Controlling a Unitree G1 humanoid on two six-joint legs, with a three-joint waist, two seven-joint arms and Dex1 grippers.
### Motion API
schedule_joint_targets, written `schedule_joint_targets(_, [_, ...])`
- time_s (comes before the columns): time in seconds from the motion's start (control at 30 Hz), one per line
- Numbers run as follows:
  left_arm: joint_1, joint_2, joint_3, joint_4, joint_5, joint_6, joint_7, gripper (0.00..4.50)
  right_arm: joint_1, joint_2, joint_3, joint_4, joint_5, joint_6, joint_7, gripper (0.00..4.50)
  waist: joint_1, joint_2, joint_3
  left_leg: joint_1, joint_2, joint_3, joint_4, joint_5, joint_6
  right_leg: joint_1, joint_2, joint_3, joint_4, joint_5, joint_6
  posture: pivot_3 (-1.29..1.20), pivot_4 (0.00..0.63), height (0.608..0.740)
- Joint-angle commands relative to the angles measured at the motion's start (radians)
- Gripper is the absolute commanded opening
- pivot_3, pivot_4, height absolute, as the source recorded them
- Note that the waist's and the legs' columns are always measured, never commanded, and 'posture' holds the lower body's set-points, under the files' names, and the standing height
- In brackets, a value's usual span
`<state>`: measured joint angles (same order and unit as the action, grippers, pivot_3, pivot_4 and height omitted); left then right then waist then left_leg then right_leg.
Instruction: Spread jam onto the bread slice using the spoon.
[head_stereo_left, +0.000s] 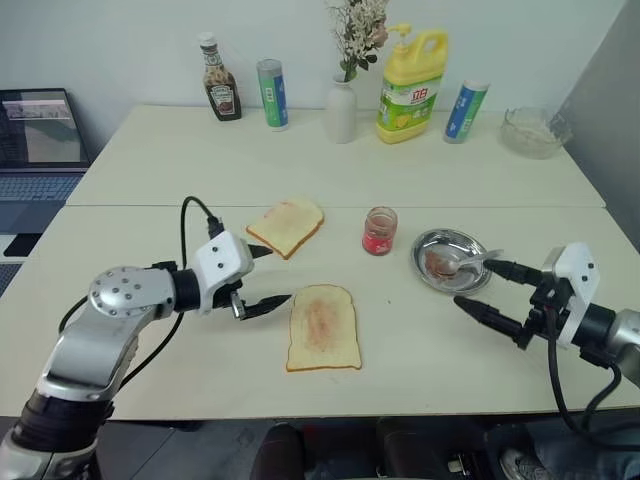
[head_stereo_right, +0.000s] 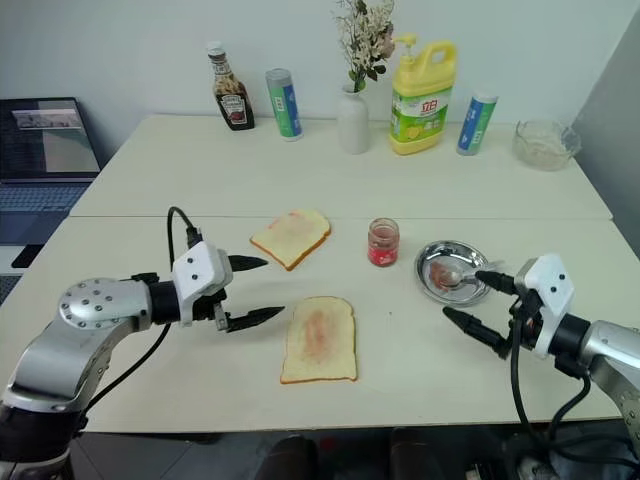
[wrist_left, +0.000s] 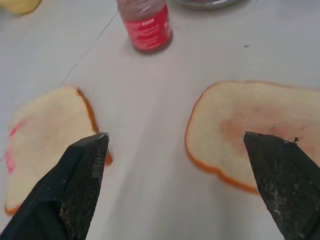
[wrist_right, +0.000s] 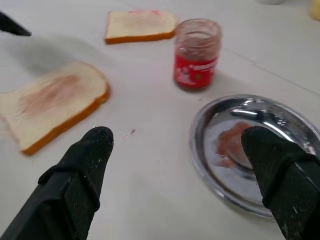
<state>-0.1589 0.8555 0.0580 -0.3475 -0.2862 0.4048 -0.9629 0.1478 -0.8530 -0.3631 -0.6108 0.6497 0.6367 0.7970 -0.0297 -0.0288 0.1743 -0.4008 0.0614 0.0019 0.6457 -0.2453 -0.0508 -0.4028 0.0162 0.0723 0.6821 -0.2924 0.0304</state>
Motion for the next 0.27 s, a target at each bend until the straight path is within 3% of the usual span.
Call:
schedule_joint_targets(0.03, [0.110,0.026,0.098,-0.039,-0.007,-0.046,-0.009,4.50,0.033,-0.028,-0.004,-0.024,-0.037,-0.075,0.072,4.47,0.000,0.000,0.000,0.000,0.000,0.000,0.000,0.000,0.000,0.000,0.000,0.000,0.000,0.000,0.000,0.00,0.150,0.740])
schedule_joint_targets(0.27, [0.159,0.014,0.121,-0.040,-0.008,-0.055,0.022,4.50,-0.003,-0.018,0.031,0.022,-0.070,-0.114,0.083,4.47,0.001,0.000,0.000,0.001,0.001,-0.001,0.000,0.000,0.000,0.000,0.001,0.000,0.001,0.001,-0.001,0.00,0.150,0.740])
